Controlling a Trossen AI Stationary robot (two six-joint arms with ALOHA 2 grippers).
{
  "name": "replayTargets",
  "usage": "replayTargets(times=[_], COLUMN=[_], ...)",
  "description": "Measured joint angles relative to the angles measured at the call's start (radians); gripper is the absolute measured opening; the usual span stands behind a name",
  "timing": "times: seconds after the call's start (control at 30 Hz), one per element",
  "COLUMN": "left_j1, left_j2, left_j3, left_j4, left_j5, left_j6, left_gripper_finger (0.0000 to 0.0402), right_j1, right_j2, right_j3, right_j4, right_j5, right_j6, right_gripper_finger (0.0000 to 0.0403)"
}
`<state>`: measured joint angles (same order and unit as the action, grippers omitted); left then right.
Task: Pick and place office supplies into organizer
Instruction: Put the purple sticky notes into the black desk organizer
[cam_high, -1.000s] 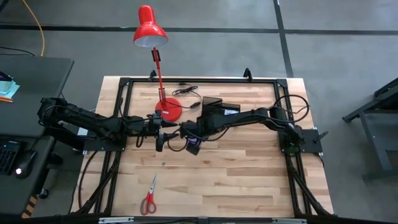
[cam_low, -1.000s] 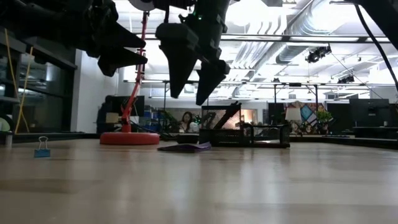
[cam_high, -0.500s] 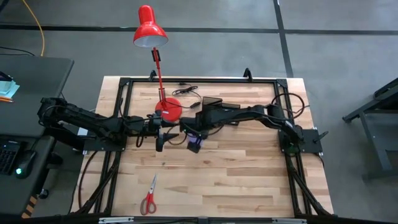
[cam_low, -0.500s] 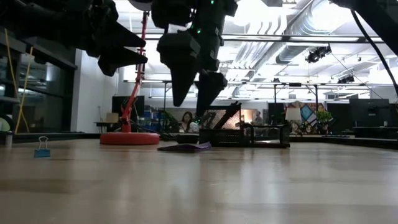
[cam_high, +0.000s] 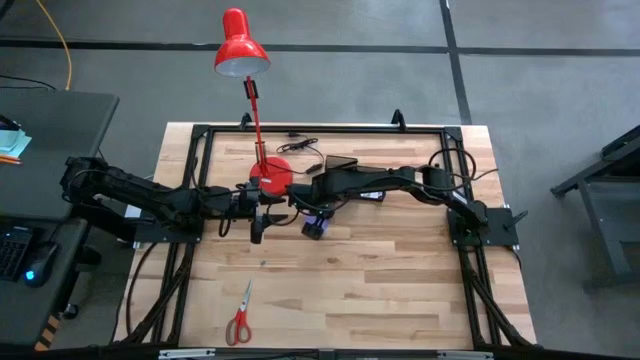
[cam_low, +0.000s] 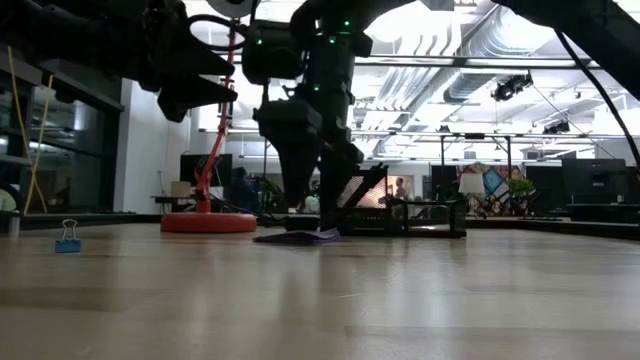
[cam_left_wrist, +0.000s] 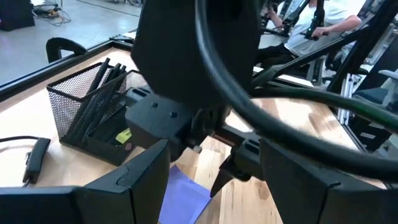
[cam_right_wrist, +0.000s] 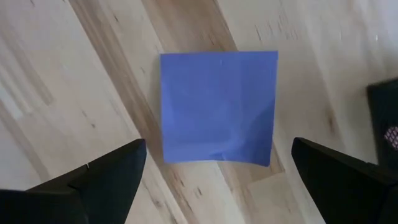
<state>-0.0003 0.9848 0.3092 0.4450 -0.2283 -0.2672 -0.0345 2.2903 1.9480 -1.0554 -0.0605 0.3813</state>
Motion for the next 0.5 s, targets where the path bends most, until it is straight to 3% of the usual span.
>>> replayTargets(times=[0.5], left_j1=[0.0], left_j2=[0.0], left_j3=[0.0], left_j4=[-0.002], left_j5=[0.0], left_j6=[0.0], left_gripper_finger=[0.0233], right_j1=[0.0], right_j2=[0.048], right_j3=[0.0], right_j4=[0.046], right_j5=[-0.061], right_j6=[-0.062], right_gripper_finger=[0.0399])
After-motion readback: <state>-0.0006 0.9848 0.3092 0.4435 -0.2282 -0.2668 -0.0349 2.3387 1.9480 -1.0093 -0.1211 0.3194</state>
